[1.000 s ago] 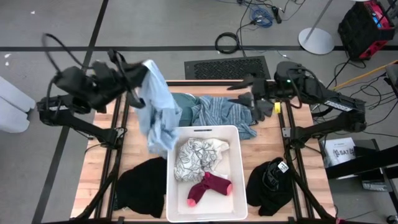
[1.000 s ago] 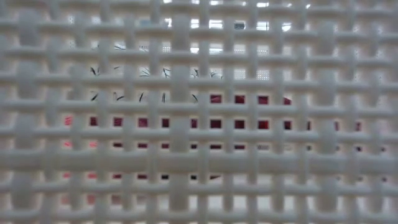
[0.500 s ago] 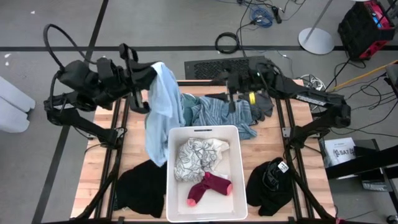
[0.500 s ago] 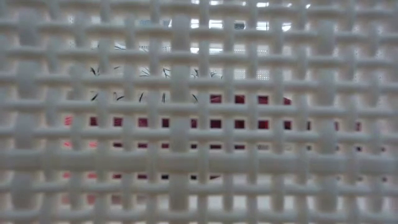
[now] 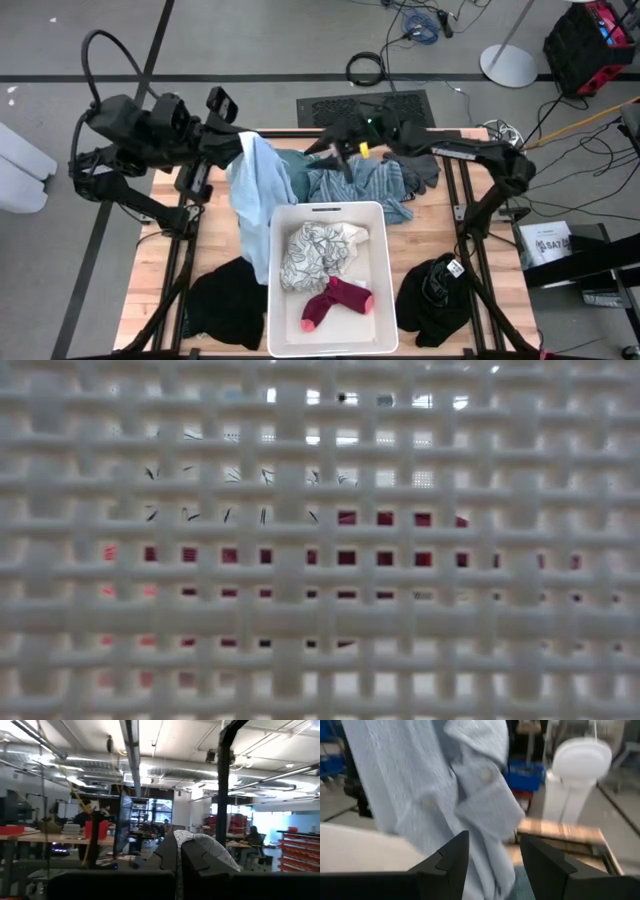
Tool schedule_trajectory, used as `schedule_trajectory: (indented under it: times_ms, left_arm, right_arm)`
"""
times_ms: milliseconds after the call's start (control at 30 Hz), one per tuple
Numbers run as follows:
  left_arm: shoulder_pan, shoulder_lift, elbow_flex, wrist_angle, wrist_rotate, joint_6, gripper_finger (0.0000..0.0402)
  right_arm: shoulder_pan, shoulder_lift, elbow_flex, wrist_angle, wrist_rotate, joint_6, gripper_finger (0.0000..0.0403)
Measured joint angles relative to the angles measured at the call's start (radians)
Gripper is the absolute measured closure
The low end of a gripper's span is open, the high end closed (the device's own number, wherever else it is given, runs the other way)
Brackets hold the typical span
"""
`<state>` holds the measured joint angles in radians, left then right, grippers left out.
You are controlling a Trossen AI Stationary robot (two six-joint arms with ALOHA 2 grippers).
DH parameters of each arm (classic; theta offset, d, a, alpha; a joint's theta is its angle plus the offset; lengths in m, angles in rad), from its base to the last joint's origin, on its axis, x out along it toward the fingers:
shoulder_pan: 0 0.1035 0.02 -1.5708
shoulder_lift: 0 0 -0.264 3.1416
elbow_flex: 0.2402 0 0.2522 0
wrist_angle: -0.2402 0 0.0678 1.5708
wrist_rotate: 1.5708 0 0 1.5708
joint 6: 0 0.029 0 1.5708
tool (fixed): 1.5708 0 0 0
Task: Sort clothes
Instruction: Put the light blue polo shirt into the white laundry bin
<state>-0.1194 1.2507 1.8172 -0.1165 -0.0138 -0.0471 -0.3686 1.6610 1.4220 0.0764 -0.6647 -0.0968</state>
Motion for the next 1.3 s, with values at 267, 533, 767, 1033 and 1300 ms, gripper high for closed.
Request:
schedule_trajectory:
  times_ms: [267,533,767,1033,1300]
  left_arm:
    - [0.0,0.014,0.0,0.006,-0.017,0.001,0.0401]
    - [0.0,0.026,-0.001,-0.007,-0.022,0.008,0.0401]
    - [0.0,0.024,-0.001,-0.047,-0.068,0.035,0.0401]
    - [0.002,0.019,-0.002,-0.115,-0.285,0.134,0.0401]
    - [0.059,0.035,-0.002,-0.112,-0.49,0.238,0.0401]
  right_arm:
    - [0.128,0.135,0.045,0.3,-0.023,0.071,0.0238]
    - [0.199,0.164,0.116,0.289,0.061,0.012,0.0332]
    - [0.127,0.053,0.119,0.051,0.06,0.019,0.0355]
    - [-0.013,-0.149,0.12,-0.318,0.052,0.067,0.0248]
    - [0.021,-0.234,0.12,-0.222,0.006,0.112,0.0167]
